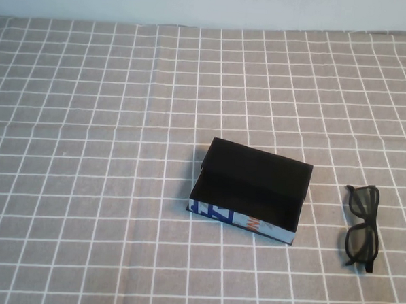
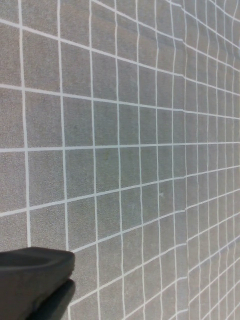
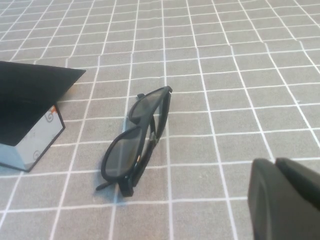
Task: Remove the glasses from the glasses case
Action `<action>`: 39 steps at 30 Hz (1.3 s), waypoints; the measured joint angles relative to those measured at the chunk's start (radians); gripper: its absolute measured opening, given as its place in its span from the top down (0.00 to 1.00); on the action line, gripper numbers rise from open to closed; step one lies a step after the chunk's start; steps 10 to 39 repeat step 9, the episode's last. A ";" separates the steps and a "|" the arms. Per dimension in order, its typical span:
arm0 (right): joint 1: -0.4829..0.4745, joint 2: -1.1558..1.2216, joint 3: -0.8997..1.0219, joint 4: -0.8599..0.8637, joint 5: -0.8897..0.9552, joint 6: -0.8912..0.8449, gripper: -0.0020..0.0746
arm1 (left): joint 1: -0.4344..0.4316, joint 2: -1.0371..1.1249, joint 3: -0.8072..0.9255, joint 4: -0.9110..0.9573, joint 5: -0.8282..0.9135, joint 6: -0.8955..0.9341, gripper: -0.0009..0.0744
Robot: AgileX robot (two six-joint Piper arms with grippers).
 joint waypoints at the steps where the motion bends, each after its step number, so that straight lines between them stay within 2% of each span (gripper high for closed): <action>1: 0.000 0.000 0.000 0.002 0.000 0.000 1.00 | 0.000 0.000 0.000 0.000 0.000 0.000 0.99; 39: 0.000 0.000 0.001 0.006 0.000 0.000 1.00 | 0.000 0.000 0.000 0.000 0.000 0.000 0.99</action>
